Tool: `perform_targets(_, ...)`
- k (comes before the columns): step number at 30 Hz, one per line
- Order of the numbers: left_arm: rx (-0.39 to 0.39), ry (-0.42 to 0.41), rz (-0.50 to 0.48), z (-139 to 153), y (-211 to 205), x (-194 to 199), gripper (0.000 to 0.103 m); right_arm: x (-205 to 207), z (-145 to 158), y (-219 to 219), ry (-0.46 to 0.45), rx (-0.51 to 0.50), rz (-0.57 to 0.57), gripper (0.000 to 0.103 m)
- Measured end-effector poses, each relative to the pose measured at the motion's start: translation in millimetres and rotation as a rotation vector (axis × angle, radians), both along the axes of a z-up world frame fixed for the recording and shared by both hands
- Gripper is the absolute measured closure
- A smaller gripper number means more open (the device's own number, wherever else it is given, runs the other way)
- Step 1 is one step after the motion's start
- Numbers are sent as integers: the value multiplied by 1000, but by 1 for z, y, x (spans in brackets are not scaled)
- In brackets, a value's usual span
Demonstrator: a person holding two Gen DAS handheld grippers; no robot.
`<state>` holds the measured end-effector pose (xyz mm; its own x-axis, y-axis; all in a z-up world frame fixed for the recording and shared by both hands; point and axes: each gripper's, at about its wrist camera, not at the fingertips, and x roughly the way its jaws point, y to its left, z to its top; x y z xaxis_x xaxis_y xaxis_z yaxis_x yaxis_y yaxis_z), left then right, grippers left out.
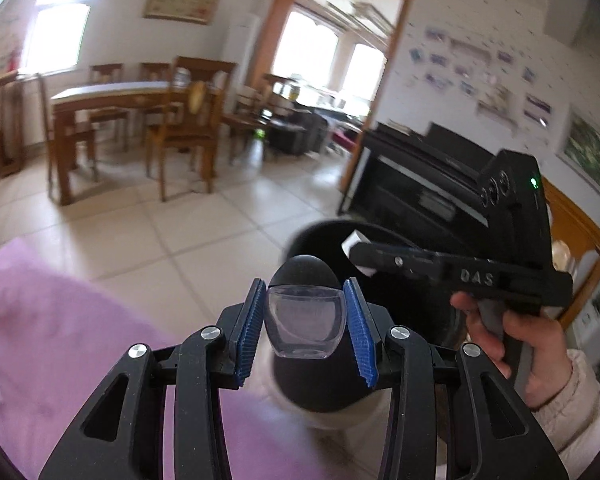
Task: Collect trash
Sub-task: 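Carry the cap and clear lid to the black bin and open both tools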
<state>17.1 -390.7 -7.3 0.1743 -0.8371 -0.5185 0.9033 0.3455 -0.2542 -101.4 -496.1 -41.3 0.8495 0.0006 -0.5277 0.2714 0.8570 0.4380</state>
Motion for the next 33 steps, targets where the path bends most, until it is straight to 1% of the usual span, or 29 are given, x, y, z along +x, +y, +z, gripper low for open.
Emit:
perform_targets(6, 49, 24, -69, -27, -82, -29, 62, -32, -26, -46, 16, 43, -86, 68)
perform_targets(11, 82, 30, -94, -42, -126, -42, 63, -47, -43, -67, 18, 82, -119, 68)
perform_targets(16, 111, 36, -109, -58, -148, -51, 62, -65, -52, -82, 14, 101, -128, 67)
perform_targets(19, 126, 31, -111, -59, -147, -48, 62, -71, -55, -87, 11, 112, -127, 67)
perform_targets(22, 142, 16, -105, -59, -148, -51, 62, -73, -58, -90, 5, 136, -128, 65)
perform_targets(23, 148, 12, -102, -59, -149, -51, 60, -73, -58, -94, 5, 143, -127, 64)
perform_targets(25, 152, 3, -95, -57, -148, -52, 45, -73, -59, -95, 6, 147, -129, 64)
perform_targets(26, 154, -6, -92, -57, -148, -53, 42, -74, -59, -96, 7, 147, -130, 63)
perform_targets(27, 157, -15, -90, -55, -145, -53, 39, -75, -59, -97, 7, 147, -131, 58)
perform_targets(28, 161, -20, -89, -55, -144, -53, 39, -75, -59, -98, 5, 148, -132, 52)
perform_targets(29, 164, -21, -90, -55, -142, -53, 39, -76, -58, -99, 4, 146, -134, 49)
perform_targets(30, 166, -19, -88, -55, -139, -52, 38, -75, -58, -100, 4, 143, -135, 48)
perform_targets(33, 167, -24, -71, -51, -130, -47, 29, -74, -57, -97, 6, 136, -132, 48)
